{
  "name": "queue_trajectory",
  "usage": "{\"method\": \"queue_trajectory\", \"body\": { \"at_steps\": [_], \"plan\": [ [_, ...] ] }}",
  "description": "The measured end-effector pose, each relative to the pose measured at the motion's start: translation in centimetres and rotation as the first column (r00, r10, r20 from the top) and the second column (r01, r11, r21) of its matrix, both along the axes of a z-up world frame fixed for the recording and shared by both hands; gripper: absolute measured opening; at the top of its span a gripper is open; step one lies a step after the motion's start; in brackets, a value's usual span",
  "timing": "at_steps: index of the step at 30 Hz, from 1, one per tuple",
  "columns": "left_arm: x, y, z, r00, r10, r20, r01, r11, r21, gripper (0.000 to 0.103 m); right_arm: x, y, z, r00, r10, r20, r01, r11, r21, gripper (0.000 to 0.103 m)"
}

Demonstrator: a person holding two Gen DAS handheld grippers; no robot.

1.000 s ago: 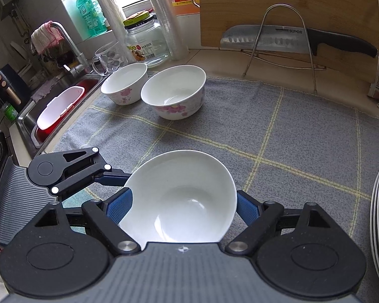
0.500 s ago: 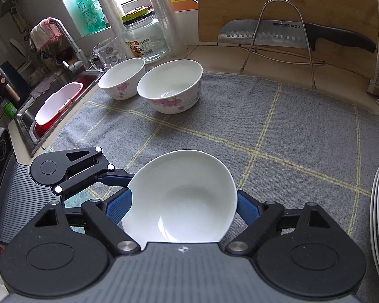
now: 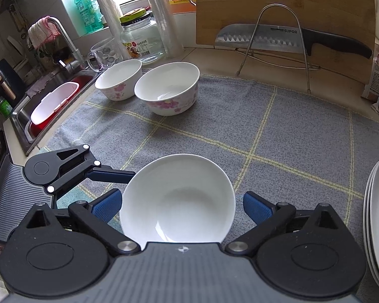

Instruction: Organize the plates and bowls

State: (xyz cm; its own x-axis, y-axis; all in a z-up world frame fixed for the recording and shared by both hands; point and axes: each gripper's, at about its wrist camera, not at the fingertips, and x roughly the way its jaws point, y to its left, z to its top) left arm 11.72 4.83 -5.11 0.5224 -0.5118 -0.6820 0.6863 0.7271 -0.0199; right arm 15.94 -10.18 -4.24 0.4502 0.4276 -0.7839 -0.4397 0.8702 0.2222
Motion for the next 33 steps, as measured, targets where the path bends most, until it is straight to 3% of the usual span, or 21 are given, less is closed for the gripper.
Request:
{"method": "queue_trajectory", "body": {
  "at_steps": [8, 19, 24, 33],
  "plan": [
    [-0.4, 3.1, 0.4, 0.993, 0.119, -0.016, -0.119, 0.993, 0.0, 0.097, 0.1, 1.2, 0.8, 0.998, 0.008, 0.056, -0.006, 0.999, -0.039, 0.103],
    [2.2, 8.0, 2.4, 0.949, 0.306, 0.072, -0.307, 0.952, 0.006, 0.097, 1.4, 4.0, 1.4, 0.991, 0.066, 0.118, -0.055, 0.994, -0.091, 0.103],
    [4.4, 9.3, 3.1, 0.933, 0.343, 0.106, -0.349, 0.936, 0.04, 0.097, 2.0, 5.2, 1.3, 0.986, 0.081, 0.149, -0.061, 0.99, -0.13, 0.103],
    [9.3, 10.0, 4.8, 0.95, 0.292, 0.108, -0.295, 0.955, 0.014, 0.097, 3.6, 6.9, 1.0, 0.978, 0.093, 0.186, -0.061, 0.983, -0.171, 0.103]
  ]
}}
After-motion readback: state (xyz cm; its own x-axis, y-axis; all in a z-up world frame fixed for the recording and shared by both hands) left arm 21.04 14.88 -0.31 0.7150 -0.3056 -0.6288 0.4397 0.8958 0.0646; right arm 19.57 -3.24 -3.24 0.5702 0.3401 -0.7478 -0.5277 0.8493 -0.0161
